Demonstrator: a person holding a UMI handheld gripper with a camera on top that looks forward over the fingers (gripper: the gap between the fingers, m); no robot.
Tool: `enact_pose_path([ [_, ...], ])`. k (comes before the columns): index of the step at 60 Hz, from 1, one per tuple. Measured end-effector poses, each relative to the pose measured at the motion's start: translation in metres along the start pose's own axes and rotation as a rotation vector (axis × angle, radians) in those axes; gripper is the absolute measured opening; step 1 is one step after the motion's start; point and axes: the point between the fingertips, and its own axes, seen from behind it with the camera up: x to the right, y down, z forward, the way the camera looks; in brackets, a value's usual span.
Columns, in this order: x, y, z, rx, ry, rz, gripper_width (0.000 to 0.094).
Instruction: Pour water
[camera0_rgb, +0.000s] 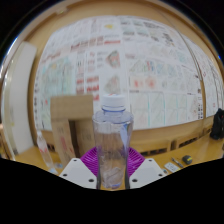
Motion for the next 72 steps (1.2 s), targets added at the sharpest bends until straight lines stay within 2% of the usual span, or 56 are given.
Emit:
enact_pose_path([
  [6,0.014,0.065,0.008,-0.122,0.022,-0.068,0.0310],
  [13,0.023,0.117,0.013,-0.202,0.038,-0.093,0.0312],
  [17,0.029,0.140,0.015,-0.229,0.042,-0.099,0.0315],
  [18,0.029,0.146,0.015,-0.239,0.041,-0.098,0.0359],
  [20,0.030,0.143,0.017,-0.209,0.046,-0.097,0.0311],
  [24,0.033,0.146,0.015,-0.228,0.052,-0.085,0.0330],
  [29,0.035,0.146,0.015,-0.236,0.057,-0.076,0.0470],
  [33,0.036,0.148,0.014,-0.263,0.060,-0.074,0.0546],
  [39,0.039,0.151,0.003,-0.327,0.079,-0.053,0.0873],
  [41,0.040,0.150,-0.004,-0.338,0.093,-0.052,0.0823],
  [45,0.041,0.145,-0.022,-0.359,0.116,-0.062,0.0864],
  [52,0.031,0.137,-0.075,-0.405,0.138,-0.069,0.0849],
  [72,-0.037,0.116,-0.301,-0.477,0.186,-0.073,0.0850],
])
